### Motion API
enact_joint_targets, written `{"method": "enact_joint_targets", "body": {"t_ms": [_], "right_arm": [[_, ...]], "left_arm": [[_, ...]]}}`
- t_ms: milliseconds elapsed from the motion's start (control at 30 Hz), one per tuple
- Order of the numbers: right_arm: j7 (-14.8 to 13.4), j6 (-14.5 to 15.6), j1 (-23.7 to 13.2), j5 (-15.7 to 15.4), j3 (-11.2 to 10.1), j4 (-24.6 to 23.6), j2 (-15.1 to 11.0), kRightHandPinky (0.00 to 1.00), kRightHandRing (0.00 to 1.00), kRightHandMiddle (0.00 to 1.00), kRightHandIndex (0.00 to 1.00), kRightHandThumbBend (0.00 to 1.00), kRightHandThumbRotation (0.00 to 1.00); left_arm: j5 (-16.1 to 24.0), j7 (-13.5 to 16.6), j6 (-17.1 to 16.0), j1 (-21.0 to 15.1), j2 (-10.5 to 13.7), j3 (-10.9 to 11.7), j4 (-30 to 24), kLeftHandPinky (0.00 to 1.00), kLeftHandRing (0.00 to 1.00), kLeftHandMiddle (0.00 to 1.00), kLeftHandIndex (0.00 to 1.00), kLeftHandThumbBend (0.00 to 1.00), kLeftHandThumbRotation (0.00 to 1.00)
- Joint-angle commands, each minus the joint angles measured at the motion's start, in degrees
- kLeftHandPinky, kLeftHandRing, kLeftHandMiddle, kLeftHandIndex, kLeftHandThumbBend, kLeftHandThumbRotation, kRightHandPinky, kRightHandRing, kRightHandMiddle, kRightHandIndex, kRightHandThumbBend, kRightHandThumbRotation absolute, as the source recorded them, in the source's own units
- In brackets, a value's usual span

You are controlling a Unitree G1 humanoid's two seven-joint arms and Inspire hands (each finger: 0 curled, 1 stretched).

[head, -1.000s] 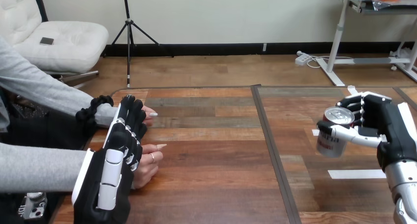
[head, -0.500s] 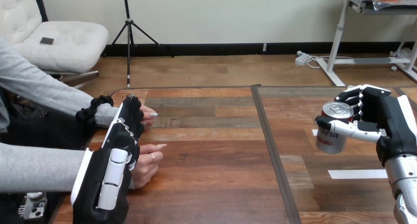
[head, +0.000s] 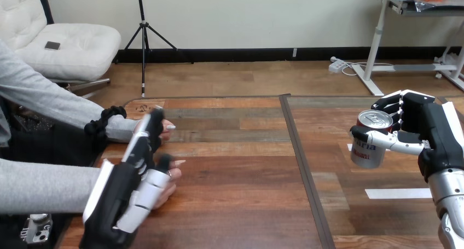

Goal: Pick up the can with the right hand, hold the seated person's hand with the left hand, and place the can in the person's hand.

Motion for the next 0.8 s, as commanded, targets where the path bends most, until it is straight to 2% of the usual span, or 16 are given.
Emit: {"method": "enact_joint_targets", "body": {"t_ms": [0,167,300,433,600,767], "right_arm": [[-0.1,-0.7,-3.2,1.1,-0.1,-3.5,0.5,0.23,0.27,0.39,0.40,0.87,0.00],[-0.3,-1.2,-3.1,0.6,0.1,-3.4,0.3,0.23,0.27,0.38,0.40,0.86,0.00],[-0.9,-1.6,-3.0,-0.3,0.4,-3.3,0.1,0.24,0.28,0.39,0.40,0.86,0.00],[-1.1,-2.0,-3.1,-0.6,0.5,-2.9,0.1,0.25,0.30,0.39,0.40,0.85,0.00],[-0.8,-1.6,-3.2,-0.3,0.3,-2.6,0.2,0.27,0.31,0.40,0.40,0.84,0.00],[-0.6,-1.1,-3.3,0.0,0.3,-2.5,0.4,0.27,0.31,0.41,0.41,0.84,0.00]], "left_arm": [[4.4,3.3,-2.8,-4.5,2.8,2.6,1.3,0.85,0.95,0.96,0.91,0.70,0.74],[9.5,6.2,-2.5,-4.8,4.6,3.4,0.8,0.80,0.94,0.96,0.91,0.75,0.64],[15.9,9.3,0.1,-4.3,6.3,4.4,-2.2,0.79,0.94,0.97,0.92,0.80,0.60],[21.1,11.9,2.3,-3.9,7.3,5.2,-4.4,0.79,0.94,0.97,0.93,0.91,0.55],[27.5,14.9,4.4,-3.9,8.9,5.8,-6.8,0.79,0.93,0.96,0.93,0.97,0.53],[31.0,16.2,6.1,-4.3,10.8,6.2,-8.1,0.79,0.92,0.95,0.92,0.99,0.50]]}}
